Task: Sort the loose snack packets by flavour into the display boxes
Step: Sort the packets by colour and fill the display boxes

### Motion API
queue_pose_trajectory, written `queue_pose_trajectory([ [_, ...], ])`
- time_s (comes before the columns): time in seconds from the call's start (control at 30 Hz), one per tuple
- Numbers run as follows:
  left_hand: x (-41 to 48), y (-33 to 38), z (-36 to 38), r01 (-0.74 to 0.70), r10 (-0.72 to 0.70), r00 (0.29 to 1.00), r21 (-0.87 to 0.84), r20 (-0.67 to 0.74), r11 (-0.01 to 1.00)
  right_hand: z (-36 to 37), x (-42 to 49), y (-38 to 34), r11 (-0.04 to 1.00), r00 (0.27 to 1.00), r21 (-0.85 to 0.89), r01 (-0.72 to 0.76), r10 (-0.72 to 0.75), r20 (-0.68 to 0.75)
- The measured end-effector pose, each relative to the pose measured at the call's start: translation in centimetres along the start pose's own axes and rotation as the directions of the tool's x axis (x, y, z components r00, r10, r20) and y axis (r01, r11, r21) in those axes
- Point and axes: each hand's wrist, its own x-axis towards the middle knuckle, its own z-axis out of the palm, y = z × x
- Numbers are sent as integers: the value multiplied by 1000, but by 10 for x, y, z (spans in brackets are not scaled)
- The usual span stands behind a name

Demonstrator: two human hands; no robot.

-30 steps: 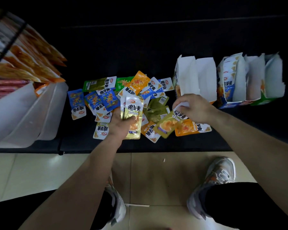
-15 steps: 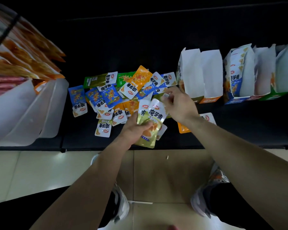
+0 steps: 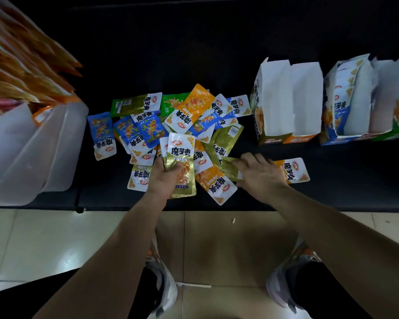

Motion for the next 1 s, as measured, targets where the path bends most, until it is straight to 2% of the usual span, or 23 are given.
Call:
queue_pose_trajectory([
  [0.13,-5,0,0,0,0,1000,34,0,999,-6,5,2,1000,1000,18,-11,11,-5],
  [0.33,-9,2,2,37,-37,999,11,-3,999,-15,12,9,972,987,175,-156,161,-17],
  [0.43,-10,2,5,32,-32,999,34,5,999,-20,15,10,900,954,379,-215,276,-115],
  [0.5,-11,3,7,37,-38,999,39,12,999,-22,16,9,879,933,438,-190,300,-197],
  [0.57,-13,4,10,44,-45,999,36,20,998,-22,14,5,912,952,390,-125,220,-211],
  [0.67,-14,5,10,35,-36,999,49,33,998,-10,8,-6,970,992,231,-72,93,-82],
  [0.83,-13,4,10,26,-27,999,37,47,999,3,10,-13,942,960,272,-199,244,-140],
  [0.93,-15,3,11,44,-44,997,16,58,999,-5,14,-9,894,942,336,-295,332,-57],
  [1.0,-18,5,11,45,-44,998,-12,54,999,-10,12,-11,892,941,314,-325,339,8],
])
